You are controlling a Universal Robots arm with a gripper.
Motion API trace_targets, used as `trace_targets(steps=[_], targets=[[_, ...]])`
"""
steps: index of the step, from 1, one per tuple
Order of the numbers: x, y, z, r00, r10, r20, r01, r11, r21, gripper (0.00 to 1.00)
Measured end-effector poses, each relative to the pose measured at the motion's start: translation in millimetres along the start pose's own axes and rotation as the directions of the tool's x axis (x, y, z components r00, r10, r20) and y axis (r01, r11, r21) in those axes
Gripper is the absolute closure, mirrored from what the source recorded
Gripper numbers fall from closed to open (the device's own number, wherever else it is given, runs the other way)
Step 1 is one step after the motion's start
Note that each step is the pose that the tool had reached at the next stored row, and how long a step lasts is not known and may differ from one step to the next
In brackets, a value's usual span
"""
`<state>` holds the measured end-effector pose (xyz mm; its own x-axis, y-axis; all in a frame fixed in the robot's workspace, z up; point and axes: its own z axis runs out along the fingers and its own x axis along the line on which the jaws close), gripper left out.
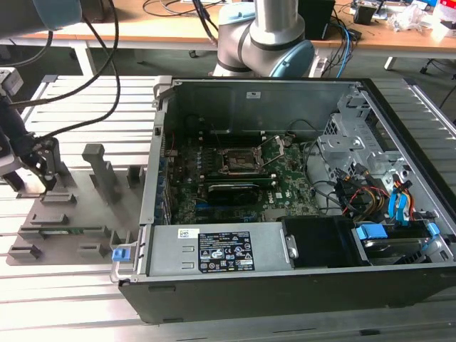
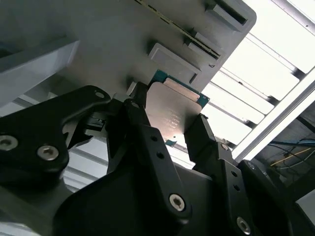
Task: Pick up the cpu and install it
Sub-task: 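Pick up the cpu and move it towards the insertion slot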
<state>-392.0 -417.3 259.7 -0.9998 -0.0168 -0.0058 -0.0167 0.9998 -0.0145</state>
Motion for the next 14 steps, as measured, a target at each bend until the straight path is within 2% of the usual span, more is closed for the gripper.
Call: trace_targets(steps=[3,5,10,14], targets=[[0.0,-0.2,-9.7,1.0000,0.000,0.0001,0.000,1.0000,-0.0026,0.45],[-0.1,-0.2,-13.6,1.0000,0.000,0.0001,0.000,1.0000,-0.0031,0.45],[-0.1,-0.3,-19.7,1.0000,0.000,0.0001,0.000,1.0000,-0.0032,0.45],[-0.2,-0.4,-27.4,1.0000,0.000,0.0001,0.000,1.0000,-0.0032,0.45]])
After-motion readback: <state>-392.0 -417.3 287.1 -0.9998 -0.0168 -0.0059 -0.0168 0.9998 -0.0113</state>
